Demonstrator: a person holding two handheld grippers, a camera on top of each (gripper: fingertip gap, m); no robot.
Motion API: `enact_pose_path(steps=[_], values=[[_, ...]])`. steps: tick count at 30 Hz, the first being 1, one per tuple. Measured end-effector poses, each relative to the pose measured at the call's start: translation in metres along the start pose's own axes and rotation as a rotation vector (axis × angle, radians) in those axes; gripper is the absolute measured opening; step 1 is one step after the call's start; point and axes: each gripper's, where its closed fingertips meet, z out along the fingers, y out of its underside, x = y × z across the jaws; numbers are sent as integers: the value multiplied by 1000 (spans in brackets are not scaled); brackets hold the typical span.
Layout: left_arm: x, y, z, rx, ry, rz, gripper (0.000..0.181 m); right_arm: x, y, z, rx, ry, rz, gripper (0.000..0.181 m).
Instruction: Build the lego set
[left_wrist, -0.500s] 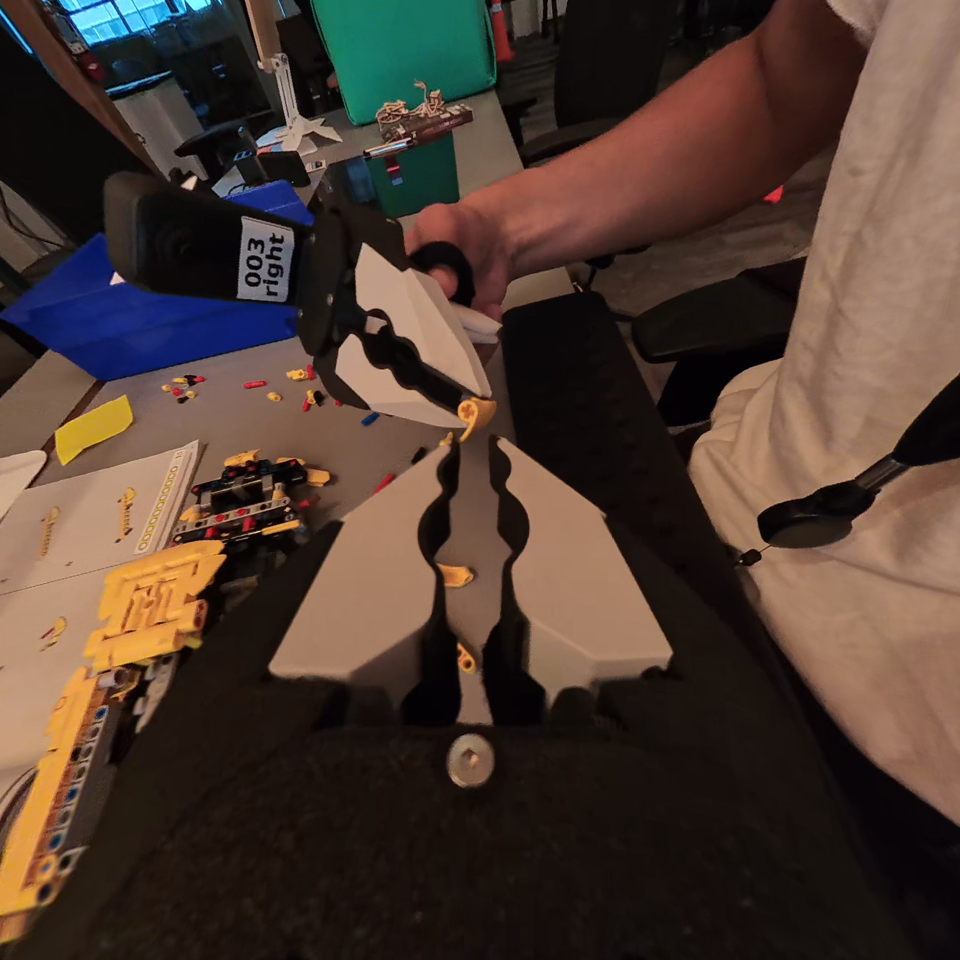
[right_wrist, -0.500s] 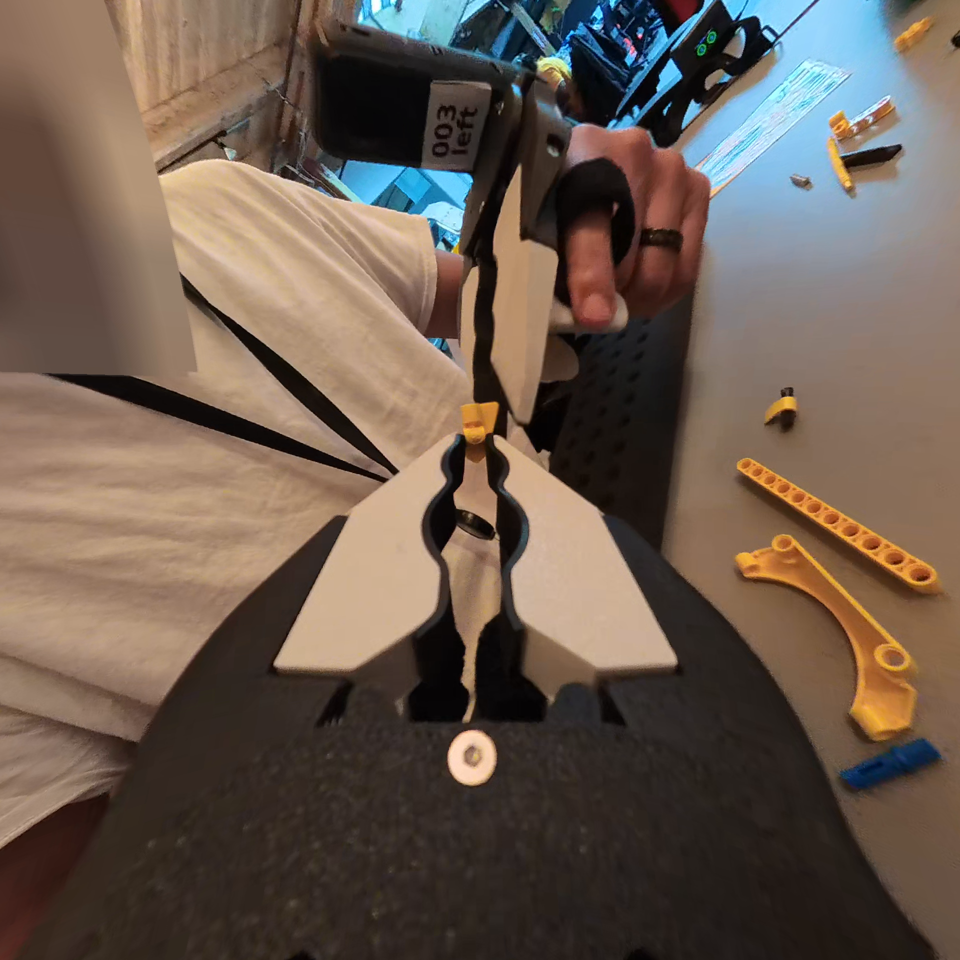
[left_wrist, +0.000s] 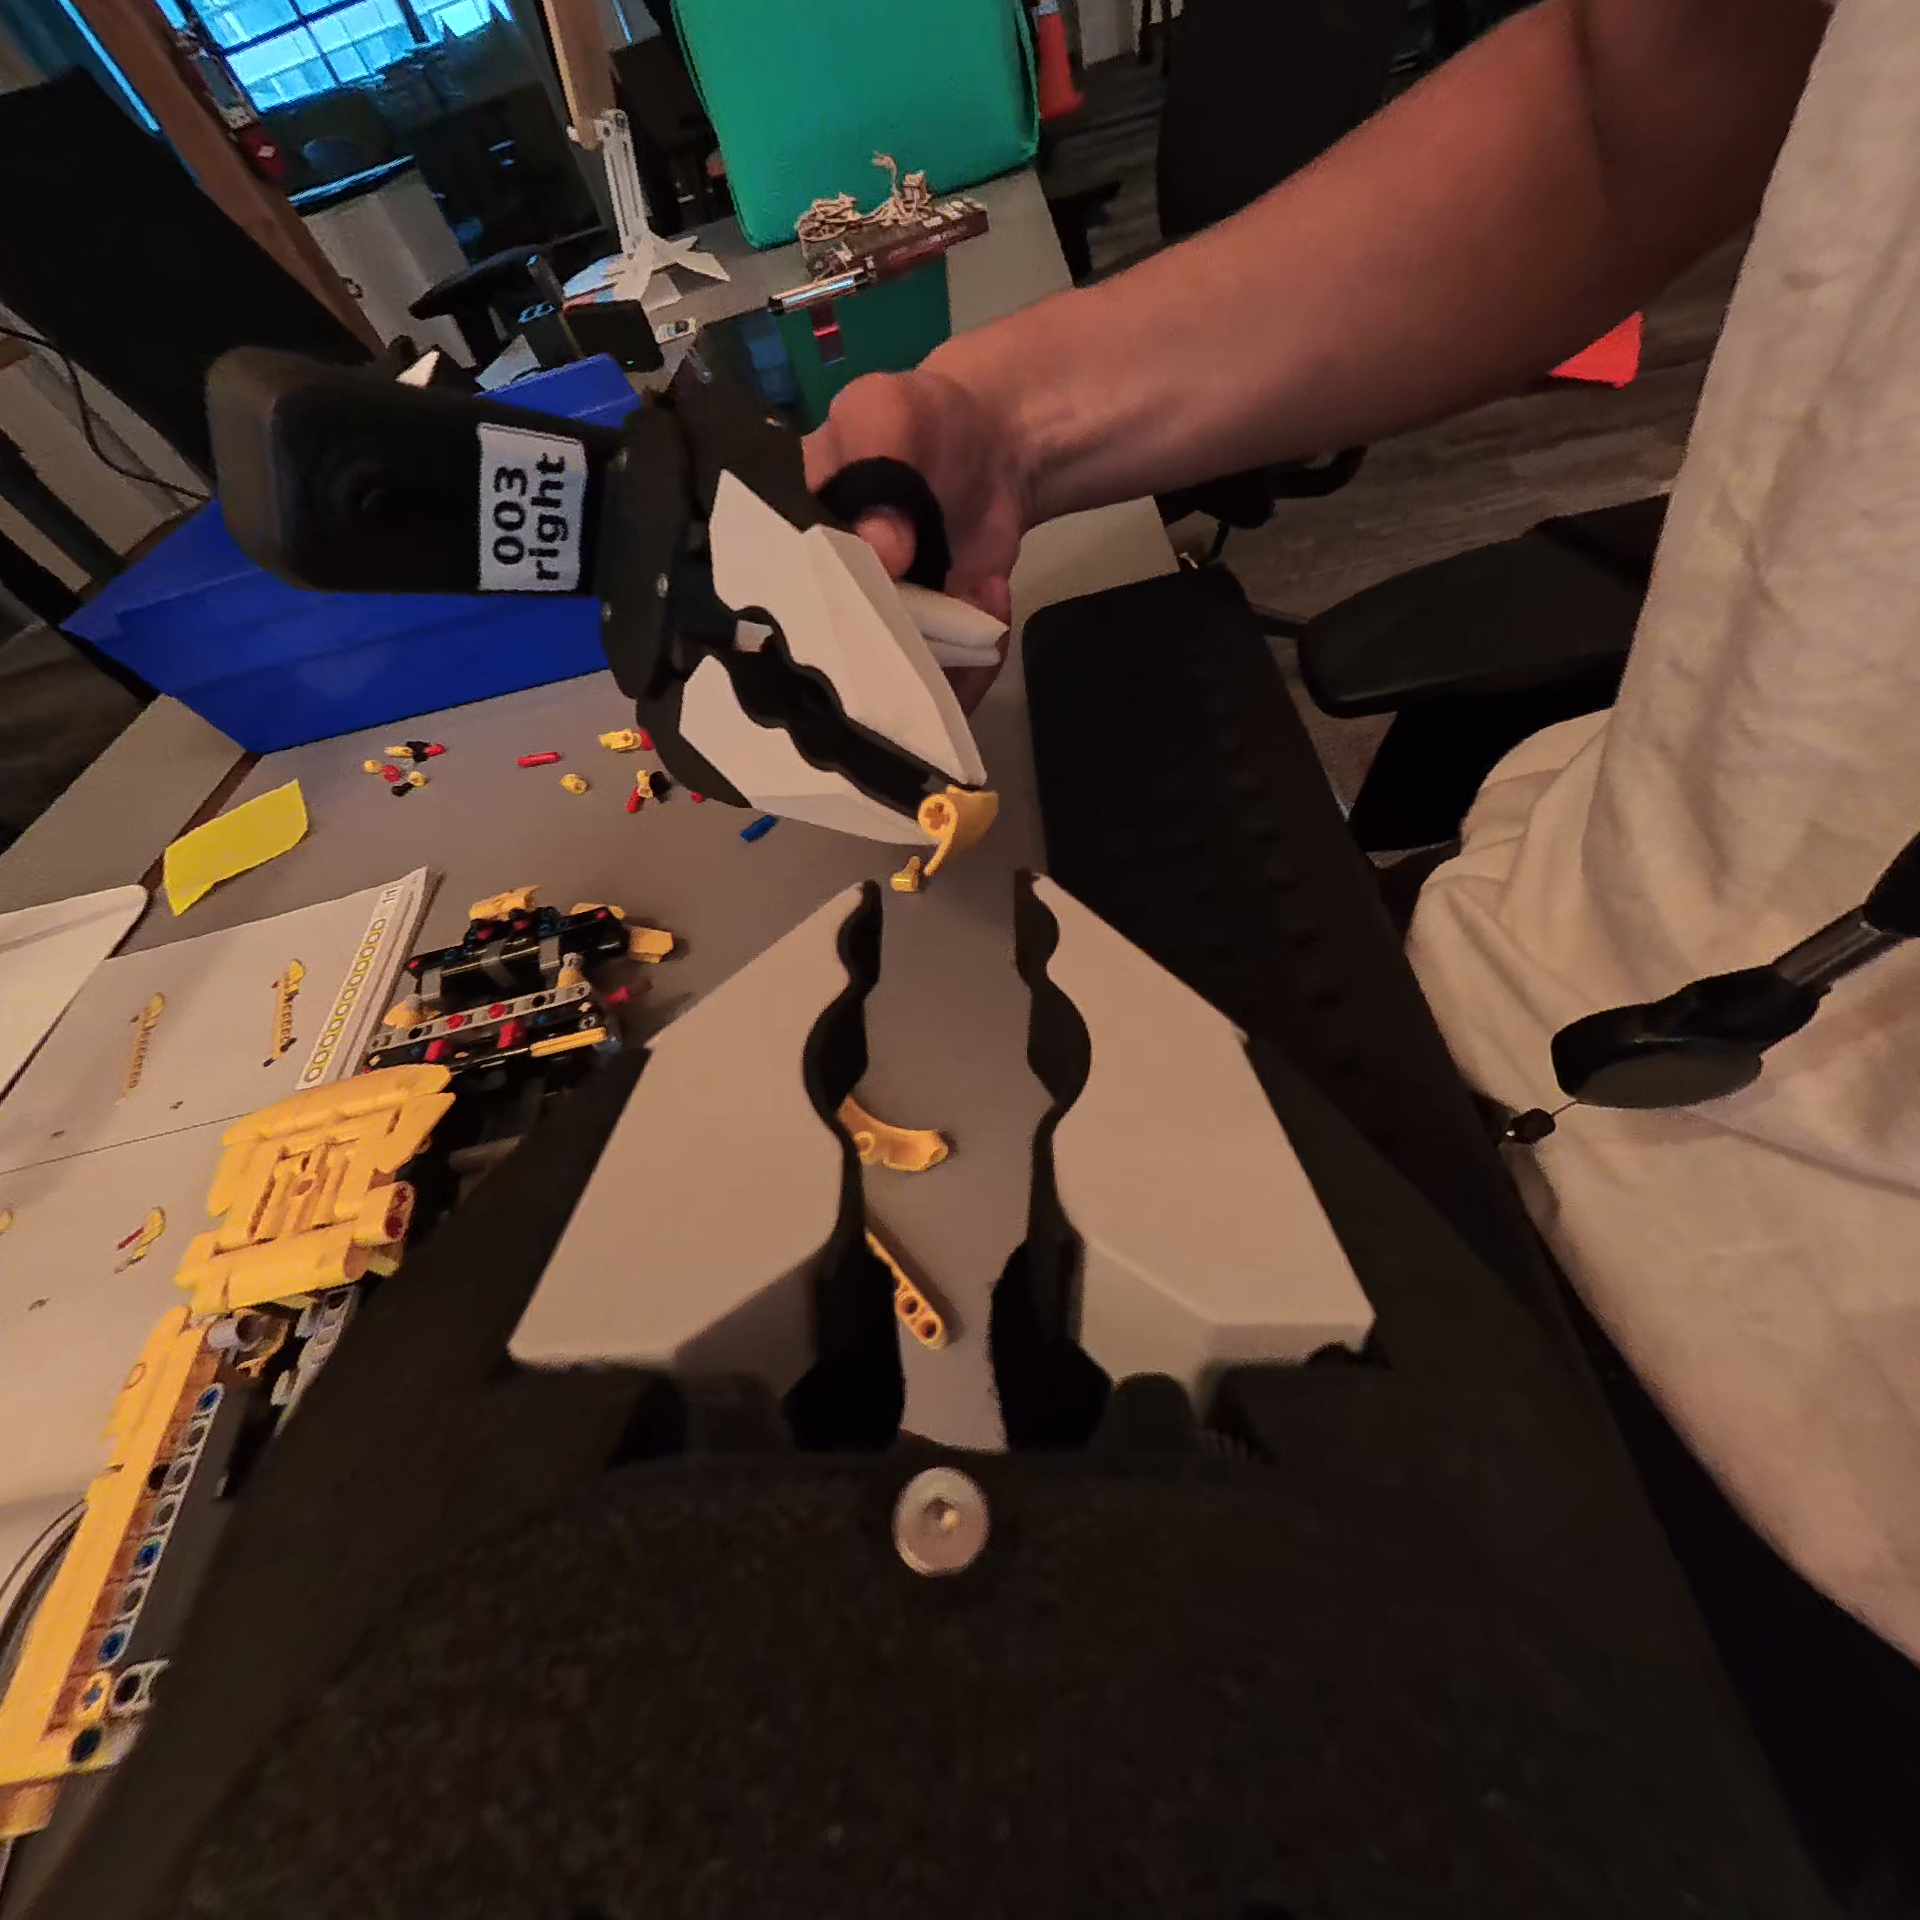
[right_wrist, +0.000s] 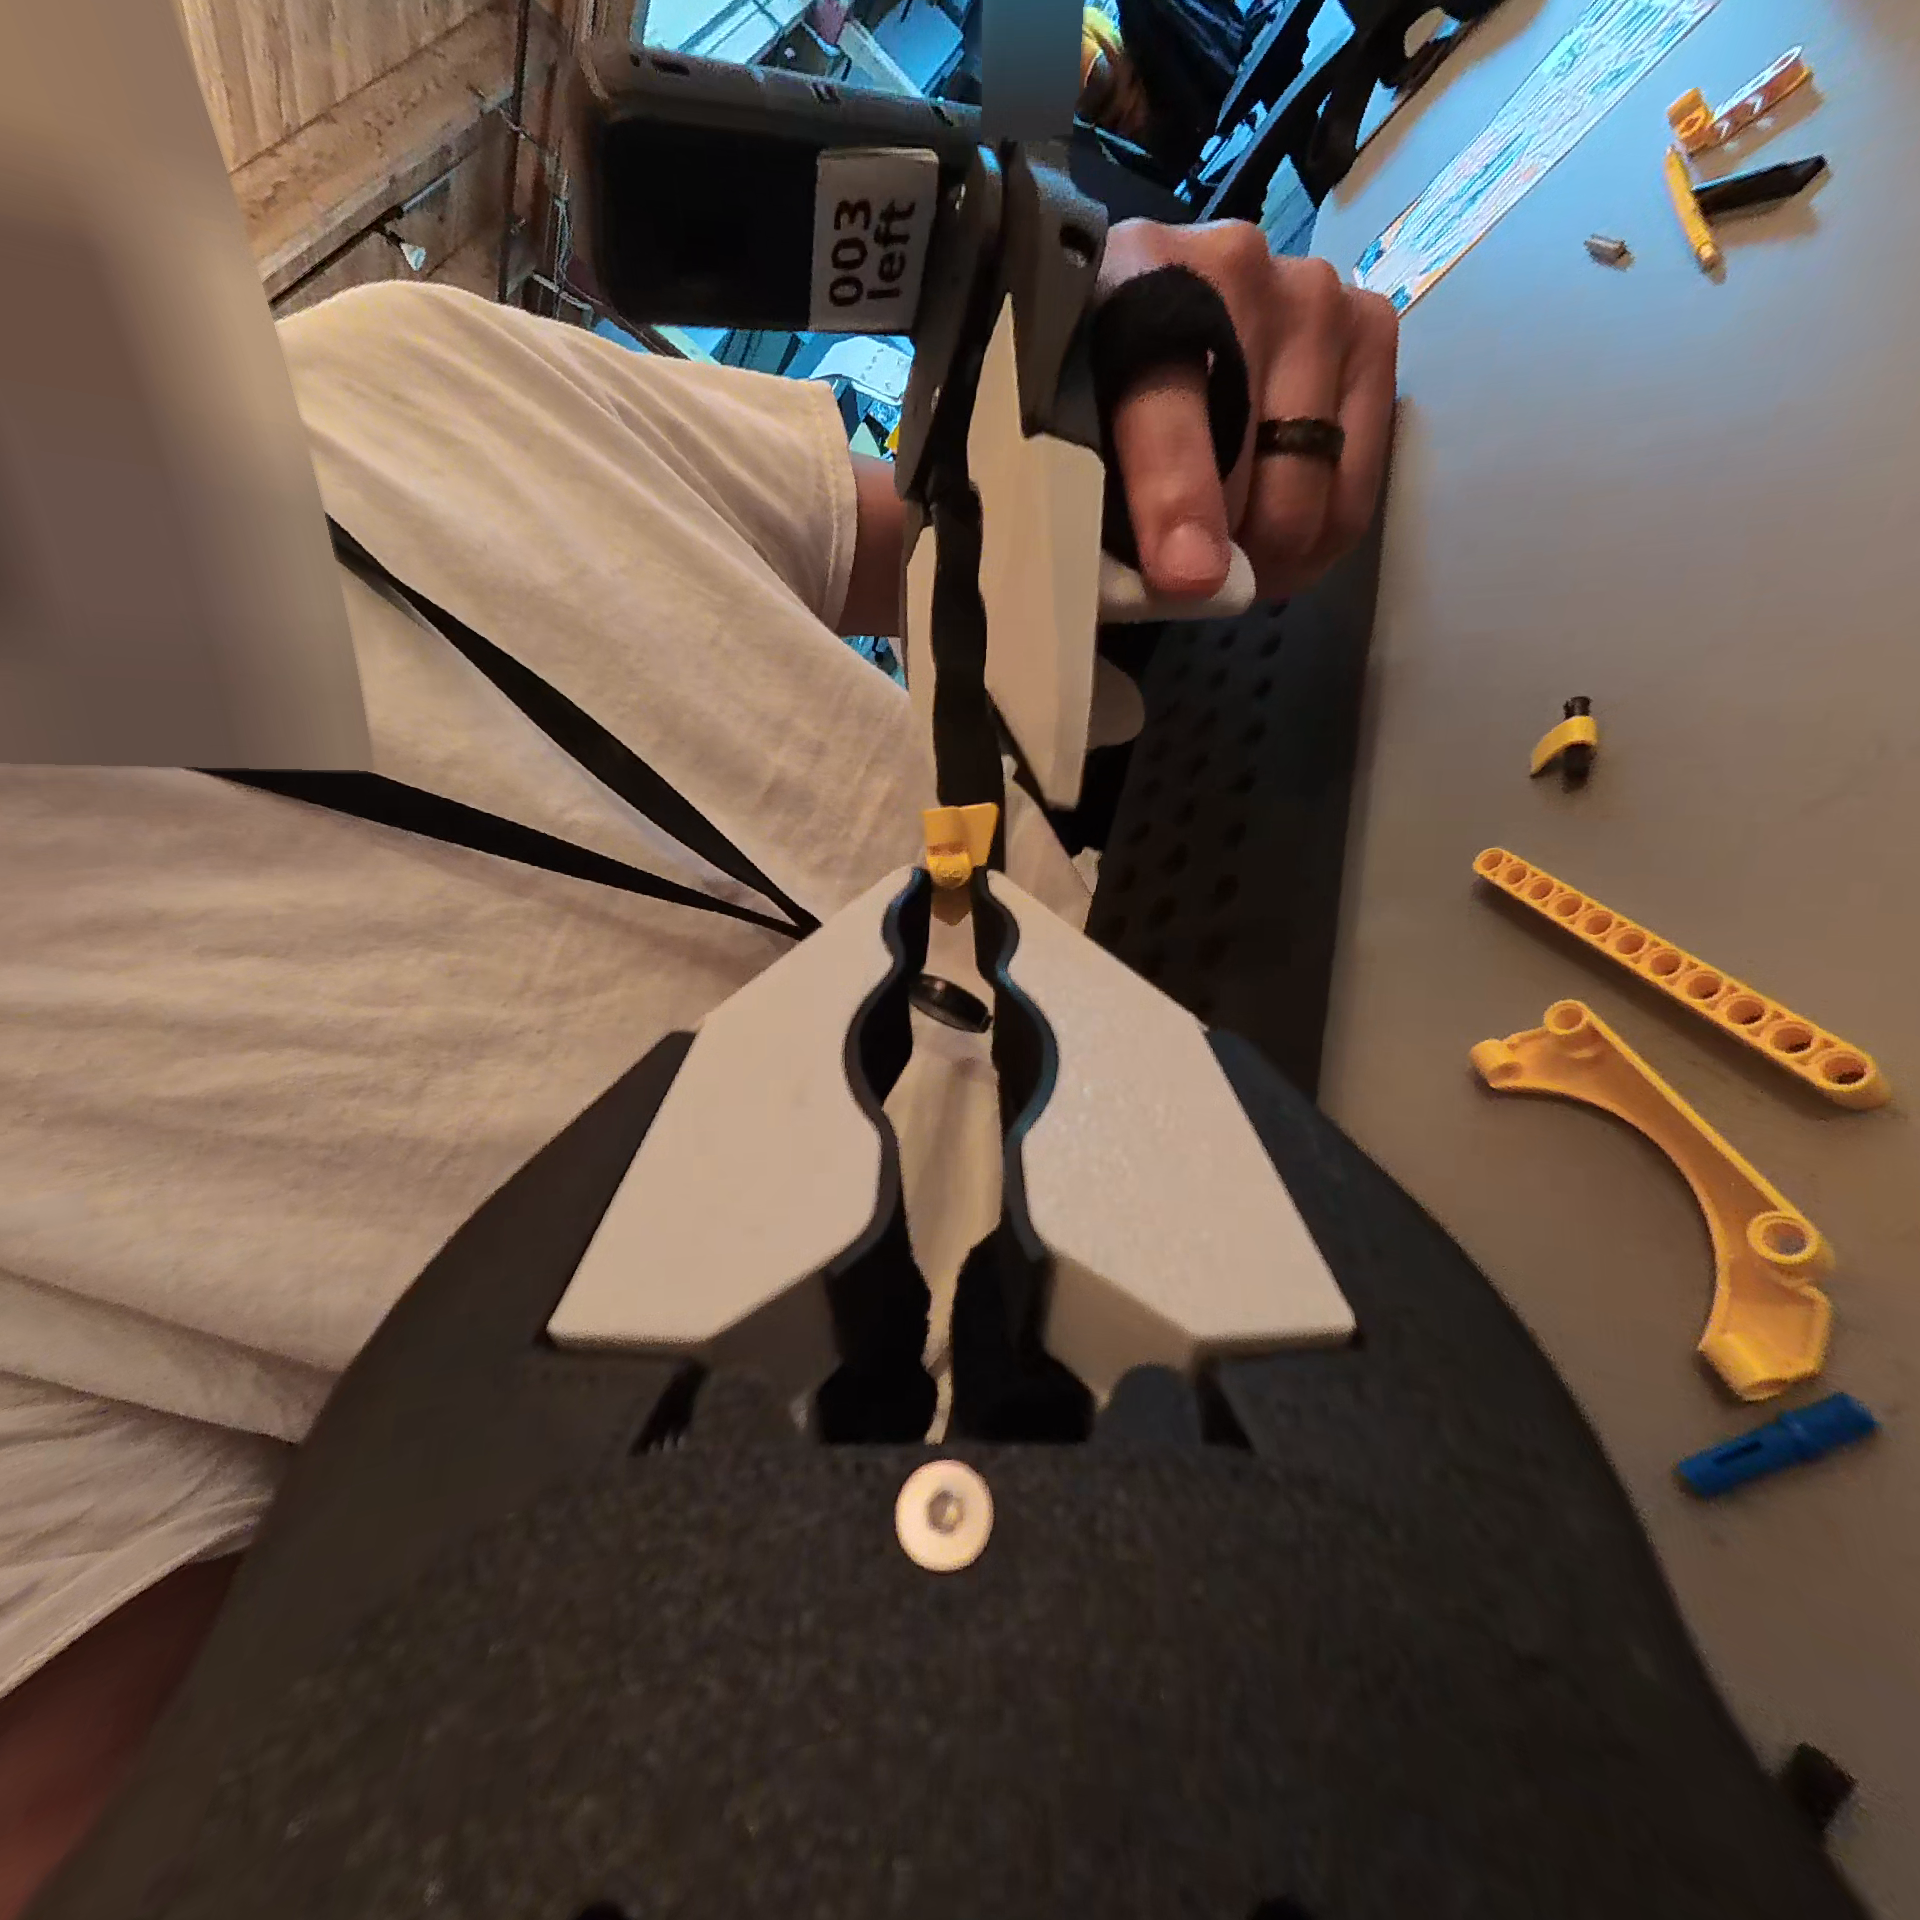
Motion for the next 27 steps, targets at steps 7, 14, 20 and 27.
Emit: enact_pose_path(steps=[7, 14, 20, 27], values=[[9, -1, 4, 6, 61, 14, 3, -2, 6, 4, -48, -20, 9, 7], [-4, -11, 3, 140, 39, -279, 0, 0, -24, -15, 210, 86, -149, 17], [-19, -17, -3, 350, 48, -622, 0, 13, -33, -15, 377, 306, -300, 23], [-20, -15, 1, 341, -15, -583, 0, 5, -36, -4, 511, 156, -214, 13]])
